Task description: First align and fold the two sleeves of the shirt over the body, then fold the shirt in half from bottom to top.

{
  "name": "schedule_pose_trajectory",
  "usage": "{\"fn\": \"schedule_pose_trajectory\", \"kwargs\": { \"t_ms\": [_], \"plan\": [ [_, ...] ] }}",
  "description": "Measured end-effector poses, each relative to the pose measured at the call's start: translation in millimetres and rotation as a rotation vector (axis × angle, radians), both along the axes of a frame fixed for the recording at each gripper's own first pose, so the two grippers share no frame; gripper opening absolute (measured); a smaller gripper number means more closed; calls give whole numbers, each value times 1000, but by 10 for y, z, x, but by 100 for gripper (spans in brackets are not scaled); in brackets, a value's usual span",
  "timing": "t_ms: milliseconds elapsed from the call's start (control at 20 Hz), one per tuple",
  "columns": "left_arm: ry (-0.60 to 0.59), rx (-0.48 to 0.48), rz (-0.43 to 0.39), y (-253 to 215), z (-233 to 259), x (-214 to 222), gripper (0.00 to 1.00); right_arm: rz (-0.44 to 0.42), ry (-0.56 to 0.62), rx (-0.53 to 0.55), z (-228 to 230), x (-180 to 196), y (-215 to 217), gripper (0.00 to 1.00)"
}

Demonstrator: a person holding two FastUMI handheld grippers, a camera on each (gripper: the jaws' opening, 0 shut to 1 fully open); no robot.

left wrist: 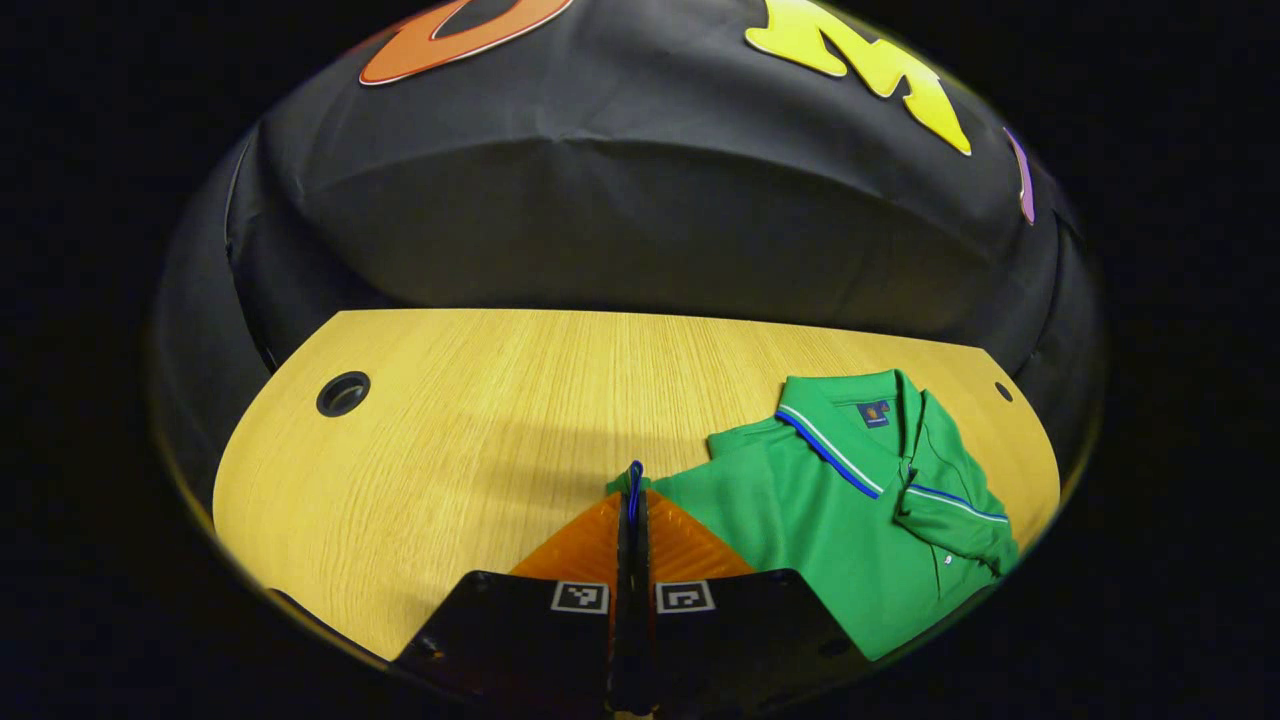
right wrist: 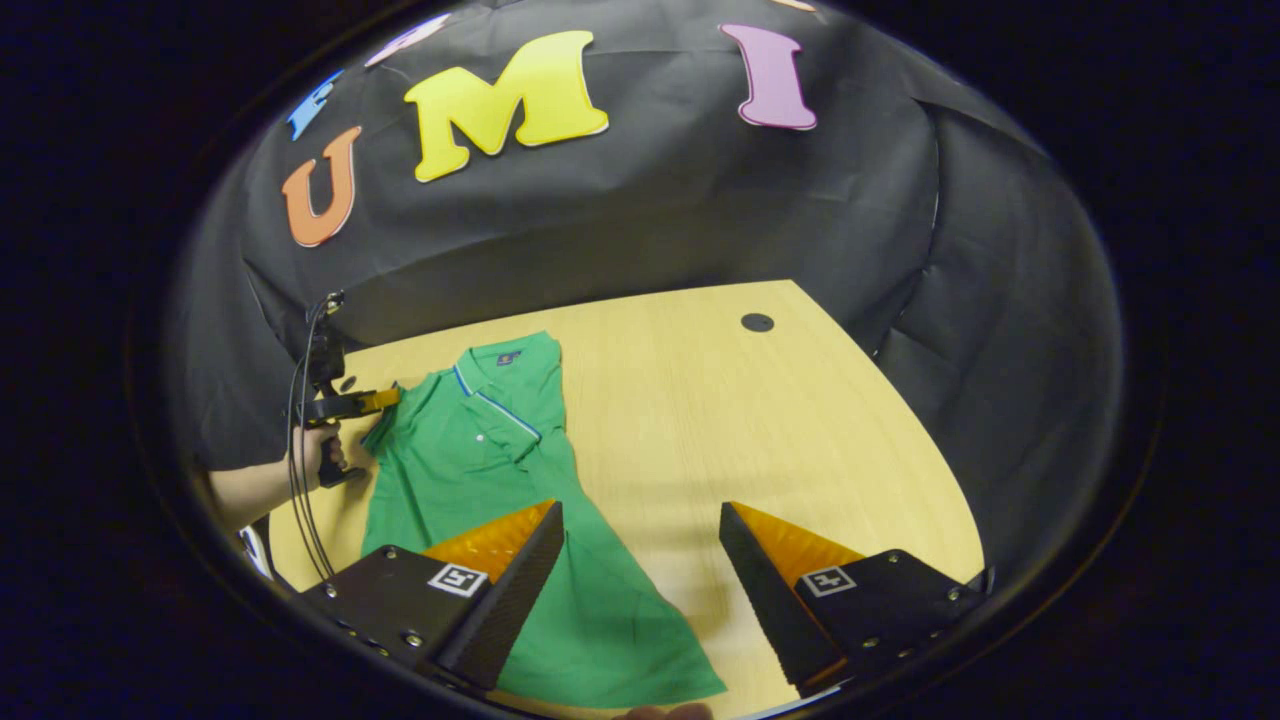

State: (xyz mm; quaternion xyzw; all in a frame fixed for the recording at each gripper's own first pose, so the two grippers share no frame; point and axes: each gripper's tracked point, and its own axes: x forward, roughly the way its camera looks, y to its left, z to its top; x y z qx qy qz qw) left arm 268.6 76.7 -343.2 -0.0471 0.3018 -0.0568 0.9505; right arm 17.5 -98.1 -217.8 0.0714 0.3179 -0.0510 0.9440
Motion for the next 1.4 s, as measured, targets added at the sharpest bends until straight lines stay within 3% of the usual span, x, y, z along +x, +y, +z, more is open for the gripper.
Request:
{"fn": "schedule_pose_trajectory", "kwargs": {
  "t_ms": [400,800,900,1150,1400],
  "plan": [
    [-54,11,-33,-181,392,-19,3,-3,-43,-39,126,-80,-38,95],
    [-85,32,-59,-472,862,-204,4,-38,-84,3,201,-367,-189,98],
    [-74,26,-62,-614,973,-313,0,-54,-104,17,249,-424,-242,97],
    [-55,-15,-76,-1052,1080,-490,4,-94,-150,52,337,-589,-379,98],
    [-36,1,-166,-1557,991,-574,4,-144,-154,54,306,-817,-590,98]
  ]
}}
